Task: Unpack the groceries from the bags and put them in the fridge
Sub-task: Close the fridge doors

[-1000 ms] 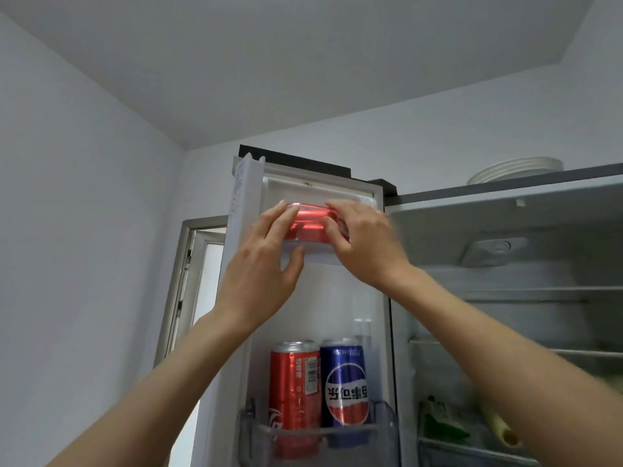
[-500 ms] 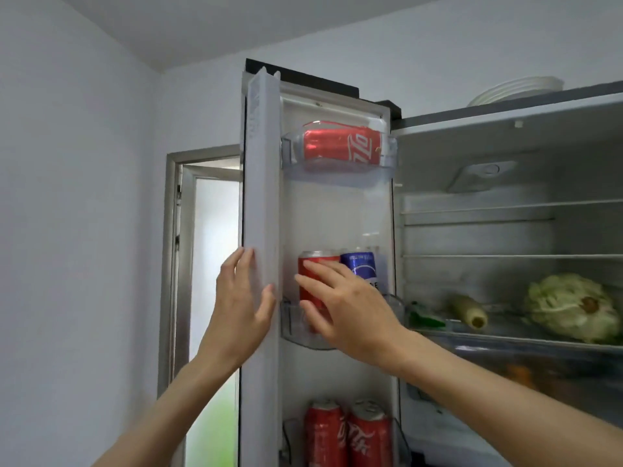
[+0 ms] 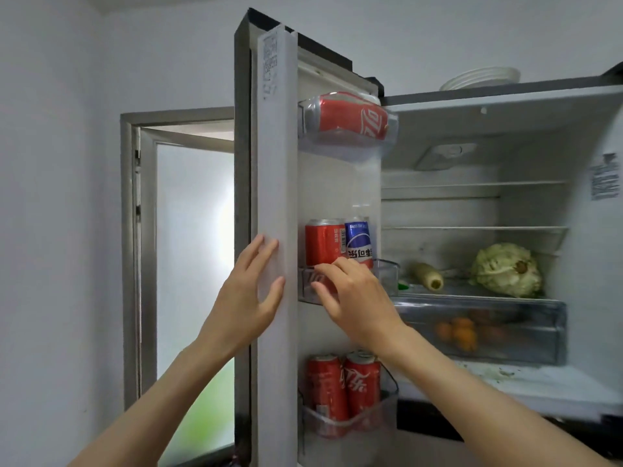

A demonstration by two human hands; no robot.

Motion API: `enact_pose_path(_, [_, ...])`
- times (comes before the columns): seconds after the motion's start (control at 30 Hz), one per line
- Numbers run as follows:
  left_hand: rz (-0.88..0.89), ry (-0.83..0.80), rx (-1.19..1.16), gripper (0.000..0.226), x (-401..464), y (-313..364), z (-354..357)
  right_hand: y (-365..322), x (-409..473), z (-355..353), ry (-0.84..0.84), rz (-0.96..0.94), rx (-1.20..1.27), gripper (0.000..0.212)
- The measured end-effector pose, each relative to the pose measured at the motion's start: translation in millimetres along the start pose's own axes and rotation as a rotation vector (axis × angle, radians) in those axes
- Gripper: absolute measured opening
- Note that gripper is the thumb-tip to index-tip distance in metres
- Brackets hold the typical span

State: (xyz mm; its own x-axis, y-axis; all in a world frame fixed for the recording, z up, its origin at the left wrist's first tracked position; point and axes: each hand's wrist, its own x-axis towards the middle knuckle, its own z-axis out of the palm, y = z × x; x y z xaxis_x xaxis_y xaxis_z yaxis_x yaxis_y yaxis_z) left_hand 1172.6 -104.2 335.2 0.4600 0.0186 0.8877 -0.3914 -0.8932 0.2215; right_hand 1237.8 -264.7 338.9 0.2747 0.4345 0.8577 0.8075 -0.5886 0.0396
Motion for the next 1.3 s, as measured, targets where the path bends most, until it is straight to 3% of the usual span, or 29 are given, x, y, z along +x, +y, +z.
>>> enact_pose_path(0.13, [0.078,0.014,0.075,0.052,-3.4,14.9,0.9,14.9,-14.1,-21.6,-0.01,0.028,-0.005,0.032])
enact_pose_path(0.33, [0.132,-0.014,0.149,0.059,-2.9,43.2,25.9,48.9,-44.0,-54.9,-0.041,0.133,-0.026,0.046])
enact_pose_path(0.47, [0.142,0.011,0.195,0.062,-1.9,60.8,42.8,77.0,-58.2,-78.9,-0.051,0.261,0.048,0.039])
enact_pose_path(0.63, [-0.044,-0.015,-0.024,0.076,0.0,90.4,58.1,119.6,-74.0,-101.2,-0.13,0.412,0.084,0.043])
enact_pose_path(0.77, [0.04,-0.105,-0.18,0.076,1.1,121.5,80.8,136.6,-84.6,-119.7,-0.037,0.526,0.243,0.045])
enact_pose_path(0.87, [0.036,-0.114,-0.213,0.074,5.4,141.4,100.1,139.8,-94.0,-129.6,0.013,0.457,0.236,0.05])
enact_pose_path(1.03, [0.073,-0.216,-0.243,0.068,23.2,166.7,137.0,151.1,-108.3,-136.5,-0.026,0.218,-0.006,0.056])
enact_pose_path(1.17, [0.169,-0.302,-0.183,0.059,40.3,181.6,170.0,167.1,-119.2,-130.7,-0.126,0.211,-0.04,0.063])
enact_pose_path(1.3, [0.227,-0.22,-0.094,0.058,44.6,170.5,199.9,192.4,-123.5,-115.4,-0.188,0.229,-0.155,0.07])
